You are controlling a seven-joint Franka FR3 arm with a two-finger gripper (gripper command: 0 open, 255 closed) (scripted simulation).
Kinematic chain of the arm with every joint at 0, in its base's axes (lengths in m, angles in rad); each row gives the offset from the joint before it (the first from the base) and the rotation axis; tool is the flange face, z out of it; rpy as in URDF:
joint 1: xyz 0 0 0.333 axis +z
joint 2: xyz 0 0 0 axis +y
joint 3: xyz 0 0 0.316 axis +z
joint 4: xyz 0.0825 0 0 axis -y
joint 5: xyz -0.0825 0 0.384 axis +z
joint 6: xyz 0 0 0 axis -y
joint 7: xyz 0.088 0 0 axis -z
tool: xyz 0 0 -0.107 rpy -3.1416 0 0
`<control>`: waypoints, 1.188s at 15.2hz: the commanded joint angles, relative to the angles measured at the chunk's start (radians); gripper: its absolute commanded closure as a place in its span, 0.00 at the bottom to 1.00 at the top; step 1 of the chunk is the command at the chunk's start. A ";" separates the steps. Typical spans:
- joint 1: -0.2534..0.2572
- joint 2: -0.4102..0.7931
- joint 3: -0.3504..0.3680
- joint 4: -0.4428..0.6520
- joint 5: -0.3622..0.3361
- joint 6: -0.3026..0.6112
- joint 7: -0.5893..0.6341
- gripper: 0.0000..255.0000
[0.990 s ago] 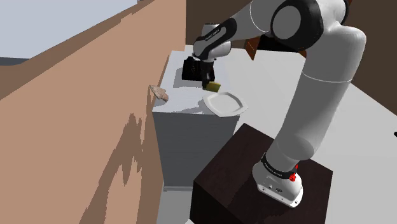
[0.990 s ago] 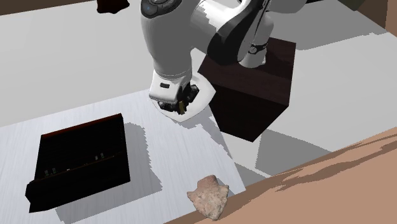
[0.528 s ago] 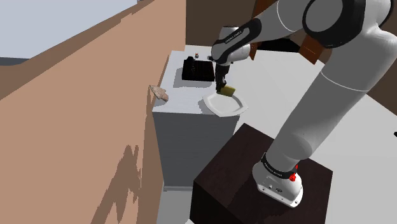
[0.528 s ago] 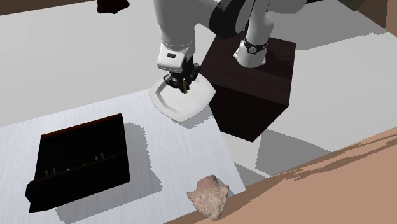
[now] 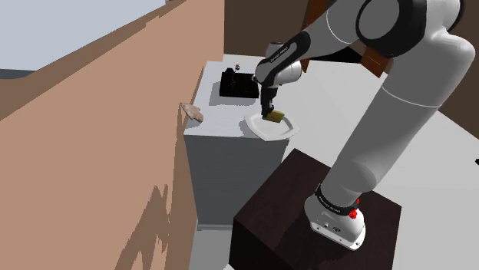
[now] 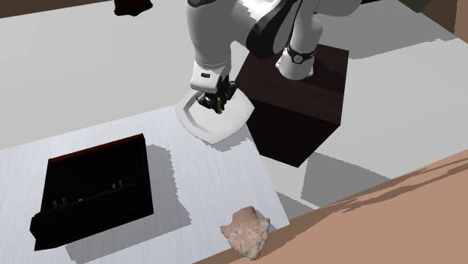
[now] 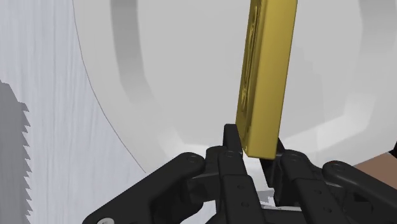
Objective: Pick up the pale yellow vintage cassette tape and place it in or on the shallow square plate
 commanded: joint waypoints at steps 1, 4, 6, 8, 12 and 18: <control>0.001 0.023 0.001 -0.007 0.014 0.028 -0.010 1.00; 0.000 0.059 0.004 -0.015 0.039 0.070 -0.027 1.00; -0.001 0.083 0.007 -0.019 0.056 0.095 -0.040 1.00; -0.002 0.083 0.007 -0.019 0.056 0.095 -0.040 1.00; -0.002 0.083 0.007 -0.019 0.056 0.095 -0.040 1.00; -0.002 0.083 0.007 -0.019 0.056 0.095 -0.040 0.00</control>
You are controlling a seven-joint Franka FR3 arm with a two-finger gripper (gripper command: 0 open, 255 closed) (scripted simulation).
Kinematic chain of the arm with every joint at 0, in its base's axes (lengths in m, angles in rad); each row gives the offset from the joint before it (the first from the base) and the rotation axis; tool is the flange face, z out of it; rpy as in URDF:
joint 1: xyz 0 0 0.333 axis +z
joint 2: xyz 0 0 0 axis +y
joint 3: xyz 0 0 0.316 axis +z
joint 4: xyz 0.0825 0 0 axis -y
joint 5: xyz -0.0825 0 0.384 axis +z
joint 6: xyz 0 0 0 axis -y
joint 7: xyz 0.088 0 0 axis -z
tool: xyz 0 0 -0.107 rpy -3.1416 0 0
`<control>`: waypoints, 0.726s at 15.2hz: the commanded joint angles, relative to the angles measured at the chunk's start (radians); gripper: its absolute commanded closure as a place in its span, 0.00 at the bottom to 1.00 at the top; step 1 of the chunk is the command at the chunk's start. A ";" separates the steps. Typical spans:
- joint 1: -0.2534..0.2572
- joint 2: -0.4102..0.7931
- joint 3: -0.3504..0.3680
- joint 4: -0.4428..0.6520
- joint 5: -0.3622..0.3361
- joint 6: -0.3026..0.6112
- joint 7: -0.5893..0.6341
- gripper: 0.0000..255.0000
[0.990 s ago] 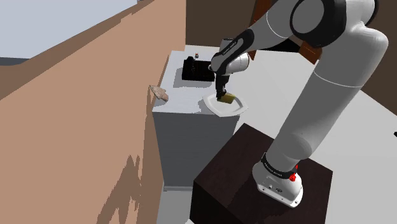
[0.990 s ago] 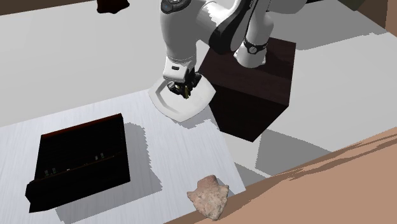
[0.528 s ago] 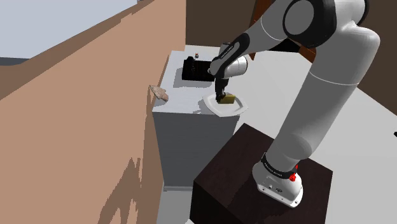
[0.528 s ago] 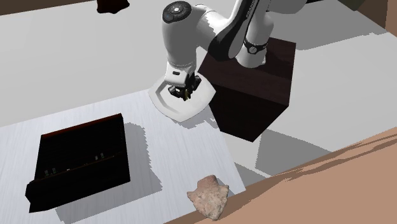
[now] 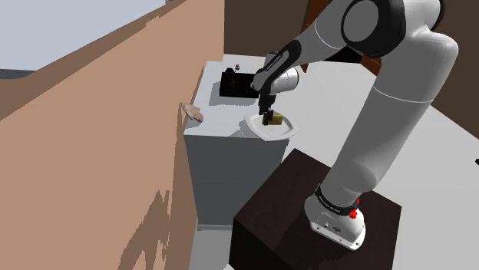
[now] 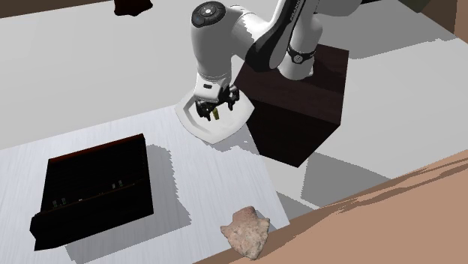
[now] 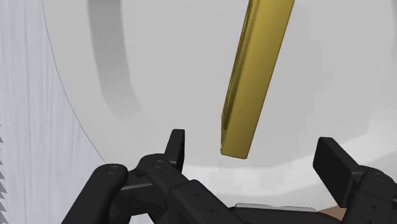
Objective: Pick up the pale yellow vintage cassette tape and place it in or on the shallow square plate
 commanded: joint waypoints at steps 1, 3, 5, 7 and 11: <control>0.000 0.000 0.000 0.000 0.000 0.000 0.000 0.00; 0.002 -0.032 -0.005 0.005 -0.023 -0.034 0.016 0.00; 0.005 -0.091 -0.009 0.019 -0.061 -0.103 0.044 0.00; 0.004 -0.113 -0.009 0.027 -0.074 -0.130 0.053 0.00; 0.004 -0.113 -0.009 0.027 -0.074 -0.130 0.053 0.00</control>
